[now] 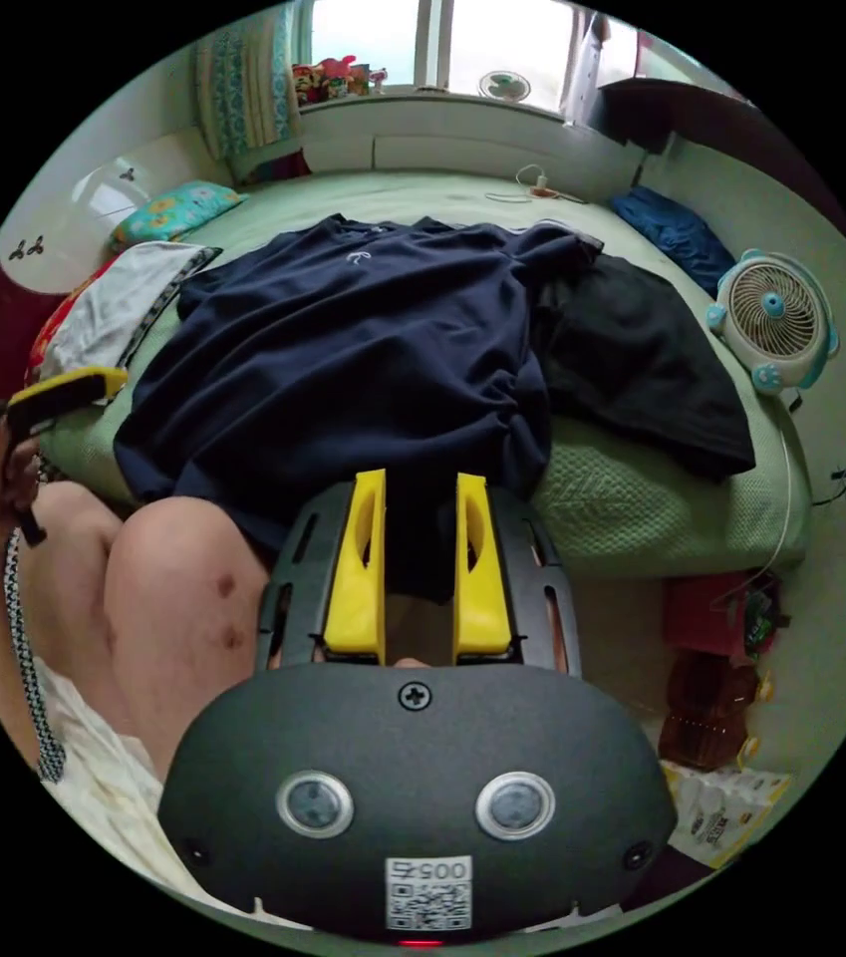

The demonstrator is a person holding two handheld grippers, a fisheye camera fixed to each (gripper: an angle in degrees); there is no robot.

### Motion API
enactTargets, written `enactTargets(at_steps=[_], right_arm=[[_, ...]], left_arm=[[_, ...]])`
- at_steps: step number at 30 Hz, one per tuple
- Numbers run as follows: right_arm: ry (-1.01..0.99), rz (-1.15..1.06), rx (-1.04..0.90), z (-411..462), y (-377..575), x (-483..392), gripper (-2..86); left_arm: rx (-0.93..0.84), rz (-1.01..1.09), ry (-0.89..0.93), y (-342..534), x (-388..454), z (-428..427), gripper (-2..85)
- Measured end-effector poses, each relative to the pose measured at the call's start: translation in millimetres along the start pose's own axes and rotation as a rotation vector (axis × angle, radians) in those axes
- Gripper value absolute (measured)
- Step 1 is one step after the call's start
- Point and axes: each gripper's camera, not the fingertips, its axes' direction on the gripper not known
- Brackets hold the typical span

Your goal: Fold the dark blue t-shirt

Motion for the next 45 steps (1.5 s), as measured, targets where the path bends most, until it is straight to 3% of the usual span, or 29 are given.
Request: enactTargets(at_steps=[5, 14, 22, 27, 32, 39, 41, 45], right_arm=[[0.053, -0.05, -0.005, 2.5, -2.1, 1.9, -0.1], [0.004, 0.096, 0.209, -89.2, 38.6, 63.5, -1.1], [0.042, 0.15, -0.055, -13.1, 55.7, 91.4, 0.8], [-0.082, 0.145, 0.036, -19.0, 74.6, 98.7, 8.5], [-0.081, 0.111, 0.02, -2.7, 57.6, 100.1, 11.6], [-0.108, 0.154, -0.121, 48.2, 20.3, 98.8, 7.3], [-0.102, 0.147, -0.131, 47.8, 14.3, 98.2, 1.1], [-0.166, 0.075, -0.069, 12.7, 2.0, 93.2, -0.9]], left_arm=[[-0.11, -0.05, -0.02, 21.4, -2.9, 32.9, 13.0], [-0.083, -0.055, 0.005, 50.2, -6.6, 24.8, 13.1], [-0.105, -0.043, -0.006, 60.1, -5.8, 21.6, 13.4], [-0.079, -0.066, -0.023, 73.4, -15.9, 5.3, 13.9], [-0.127, -0.108, 0.071, 71.3, -23.2, 29.4, 14.5], [-0.169, -0.069, -0.04, 70.1, -15.5, 37.4, 11.0], [-0.151, -0.031, 0.009, 71.6, -15.8, 25.5, 6.7], [-0.091, -0.028, 0.045, 72.0, -20.8, -6.6, 4.6]])
